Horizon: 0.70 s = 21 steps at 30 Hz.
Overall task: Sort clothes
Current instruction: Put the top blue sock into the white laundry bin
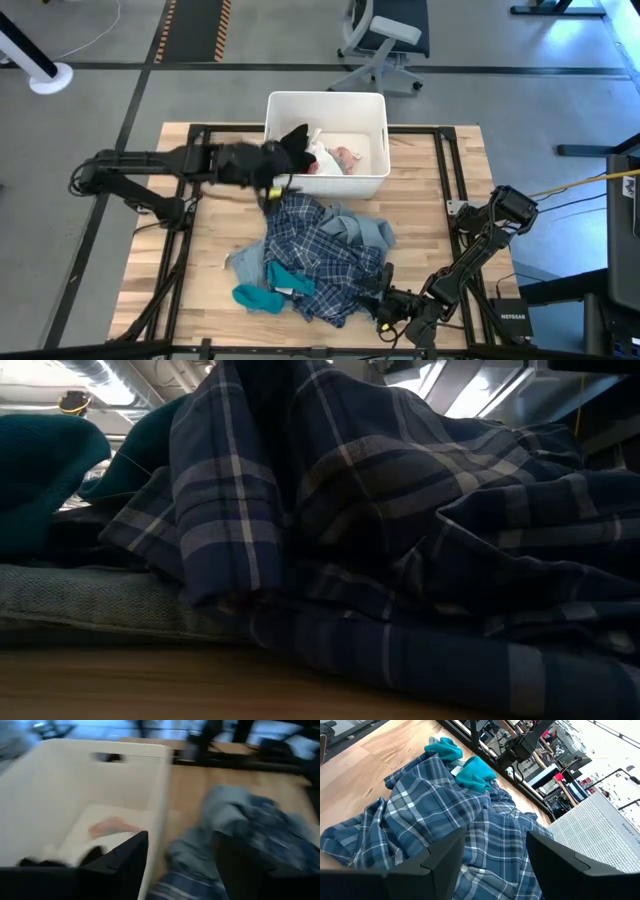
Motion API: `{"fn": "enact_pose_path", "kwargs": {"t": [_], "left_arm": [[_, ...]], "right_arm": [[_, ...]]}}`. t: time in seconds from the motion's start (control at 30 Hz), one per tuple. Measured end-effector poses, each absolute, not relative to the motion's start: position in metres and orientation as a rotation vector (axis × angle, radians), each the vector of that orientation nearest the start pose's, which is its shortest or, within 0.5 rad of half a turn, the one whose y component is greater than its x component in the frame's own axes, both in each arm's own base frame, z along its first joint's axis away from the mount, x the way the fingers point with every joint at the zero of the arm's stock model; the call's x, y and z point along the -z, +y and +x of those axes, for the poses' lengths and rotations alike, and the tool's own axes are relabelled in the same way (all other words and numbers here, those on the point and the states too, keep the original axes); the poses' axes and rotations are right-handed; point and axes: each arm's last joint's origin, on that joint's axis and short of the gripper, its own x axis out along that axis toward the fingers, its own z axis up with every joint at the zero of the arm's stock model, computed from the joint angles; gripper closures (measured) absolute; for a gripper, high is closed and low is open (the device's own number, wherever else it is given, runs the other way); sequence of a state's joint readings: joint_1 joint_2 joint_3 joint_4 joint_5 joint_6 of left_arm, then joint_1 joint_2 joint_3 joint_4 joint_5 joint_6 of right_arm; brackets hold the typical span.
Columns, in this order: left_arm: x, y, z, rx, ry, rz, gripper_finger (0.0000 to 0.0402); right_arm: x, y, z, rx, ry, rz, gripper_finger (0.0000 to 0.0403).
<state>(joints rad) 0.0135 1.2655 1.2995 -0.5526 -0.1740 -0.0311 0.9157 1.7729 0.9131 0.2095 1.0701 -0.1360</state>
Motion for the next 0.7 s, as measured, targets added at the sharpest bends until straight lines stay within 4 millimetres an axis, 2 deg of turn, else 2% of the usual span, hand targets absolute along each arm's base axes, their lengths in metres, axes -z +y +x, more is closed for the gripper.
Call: {"fn": "enact_pose_path", "kwargs": {"t": [0.13,0.3,0.5,0.7], "left_arm": [[-0.374,-0.033,0.265,-0.054,0.528,0.065,0.019],[-0.367,-0.075,0.253,0.016,0.593,0.089,0.019],[-0.347,-0.11,0.251,0.067,0.711,0.072,0.019],[-0.32,-0.137,0.263,0.093,0.804,0.092,0.019]], "right_arm": [[-0.166,0.257,0.229,0.126,0.368,-0.681,0.0171],[-0.166,0.257,0.229,0.13,0.368,-0.677,0.0171],[-0.166,0.256,0.229,0.136,0.366,-0.675,0.0171],[-0.166,0.257,0.229,0.136,0.364,-0.669,0.0171]]}}
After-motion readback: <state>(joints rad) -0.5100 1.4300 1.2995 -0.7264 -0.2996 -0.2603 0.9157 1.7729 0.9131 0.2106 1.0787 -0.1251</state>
